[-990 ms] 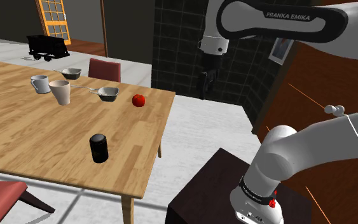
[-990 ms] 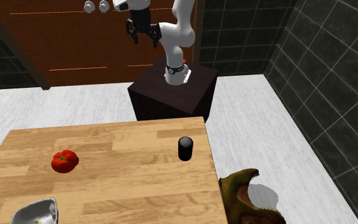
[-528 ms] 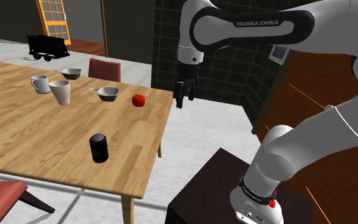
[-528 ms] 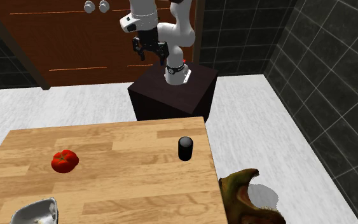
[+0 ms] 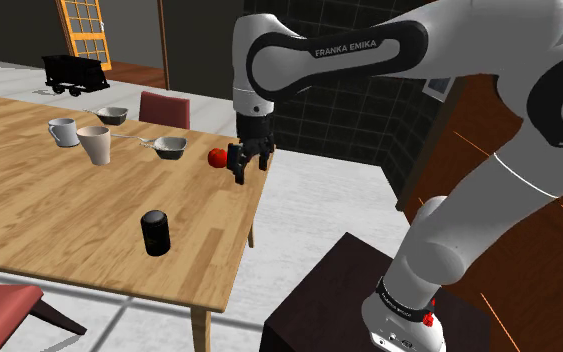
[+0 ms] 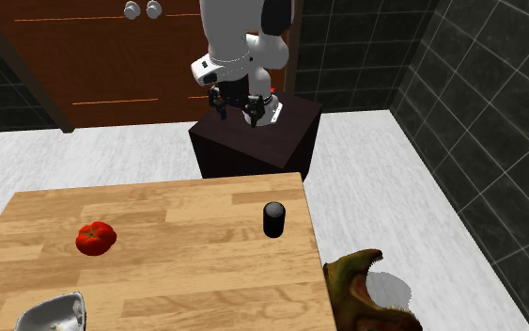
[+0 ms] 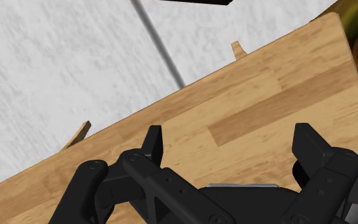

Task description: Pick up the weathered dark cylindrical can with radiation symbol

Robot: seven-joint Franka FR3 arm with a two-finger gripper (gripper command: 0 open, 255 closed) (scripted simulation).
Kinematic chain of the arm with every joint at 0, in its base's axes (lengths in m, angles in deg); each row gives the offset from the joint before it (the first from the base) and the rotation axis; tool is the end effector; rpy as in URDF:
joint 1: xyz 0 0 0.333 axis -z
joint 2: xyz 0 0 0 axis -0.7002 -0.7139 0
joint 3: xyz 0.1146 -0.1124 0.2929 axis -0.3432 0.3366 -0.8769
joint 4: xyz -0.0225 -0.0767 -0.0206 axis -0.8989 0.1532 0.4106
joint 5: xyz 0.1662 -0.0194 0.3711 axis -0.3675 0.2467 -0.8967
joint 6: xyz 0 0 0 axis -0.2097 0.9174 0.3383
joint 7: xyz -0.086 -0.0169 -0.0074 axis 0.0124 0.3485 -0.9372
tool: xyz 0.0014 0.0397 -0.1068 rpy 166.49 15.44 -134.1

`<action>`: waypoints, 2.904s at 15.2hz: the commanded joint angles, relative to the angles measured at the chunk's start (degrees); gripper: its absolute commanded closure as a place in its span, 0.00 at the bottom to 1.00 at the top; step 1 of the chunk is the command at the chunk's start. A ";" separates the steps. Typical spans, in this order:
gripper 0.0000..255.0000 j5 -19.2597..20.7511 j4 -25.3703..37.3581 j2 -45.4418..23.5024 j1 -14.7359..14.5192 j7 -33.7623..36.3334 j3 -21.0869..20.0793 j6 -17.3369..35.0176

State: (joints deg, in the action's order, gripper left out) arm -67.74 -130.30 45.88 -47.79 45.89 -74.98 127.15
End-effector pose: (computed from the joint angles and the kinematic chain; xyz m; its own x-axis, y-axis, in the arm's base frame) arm 0.4355 0.1743 0.5088 0.9900 0.1230 -0.0694 0.1234 -0.9924 0.0018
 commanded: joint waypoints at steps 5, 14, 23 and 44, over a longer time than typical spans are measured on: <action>0.00 2.45 7.76 -12.38 -1.36 6.86 -4.26 4.33; 0.00 9.98 25.12 -32.84 -6.15 16.71 -6.97 5.92; 0.00 13.97 34.61 -44.14 -10.10 20.38 -6.35 6.97; 1.00 13.72 35.66 -43.56 -10.07 20.26 -6.48 5.38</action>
State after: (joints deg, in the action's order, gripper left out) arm -53.90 -95.05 2.05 -57.90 66.21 -81.40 133.20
